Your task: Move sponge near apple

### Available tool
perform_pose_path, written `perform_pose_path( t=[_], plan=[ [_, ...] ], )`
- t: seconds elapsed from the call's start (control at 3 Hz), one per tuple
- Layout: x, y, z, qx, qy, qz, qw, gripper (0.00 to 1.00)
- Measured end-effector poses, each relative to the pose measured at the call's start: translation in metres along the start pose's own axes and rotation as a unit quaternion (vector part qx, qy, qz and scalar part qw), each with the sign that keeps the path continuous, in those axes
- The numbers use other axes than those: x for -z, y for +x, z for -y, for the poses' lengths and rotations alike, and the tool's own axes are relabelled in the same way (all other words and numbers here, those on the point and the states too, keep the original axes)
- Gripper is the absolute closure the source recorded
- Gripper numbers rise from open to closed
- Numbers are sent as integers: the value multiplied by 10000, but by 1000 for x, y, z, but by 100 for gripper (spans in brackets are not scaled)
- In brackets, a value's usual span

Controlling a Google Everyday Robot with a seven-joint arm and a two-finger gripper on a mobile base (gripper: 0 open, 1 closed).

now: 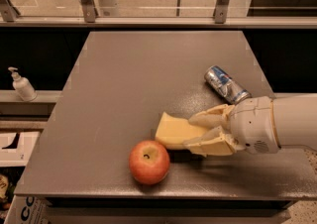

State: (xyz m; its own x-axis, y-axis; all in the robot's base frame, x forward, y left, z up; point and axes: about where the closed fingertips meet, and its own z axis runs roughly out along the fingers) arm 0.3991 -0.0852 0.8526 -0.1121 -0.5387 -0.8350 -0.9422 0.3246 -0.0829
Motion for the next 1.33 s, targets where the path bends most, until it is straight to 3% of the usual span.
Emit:
perform_pose_path(
  t=[0.33,1.33],
  plan=[
    [0,0,0,0,0,0,10000,100],
    [-3,9,-8,270,43,-547,9981,100]
  ],
)
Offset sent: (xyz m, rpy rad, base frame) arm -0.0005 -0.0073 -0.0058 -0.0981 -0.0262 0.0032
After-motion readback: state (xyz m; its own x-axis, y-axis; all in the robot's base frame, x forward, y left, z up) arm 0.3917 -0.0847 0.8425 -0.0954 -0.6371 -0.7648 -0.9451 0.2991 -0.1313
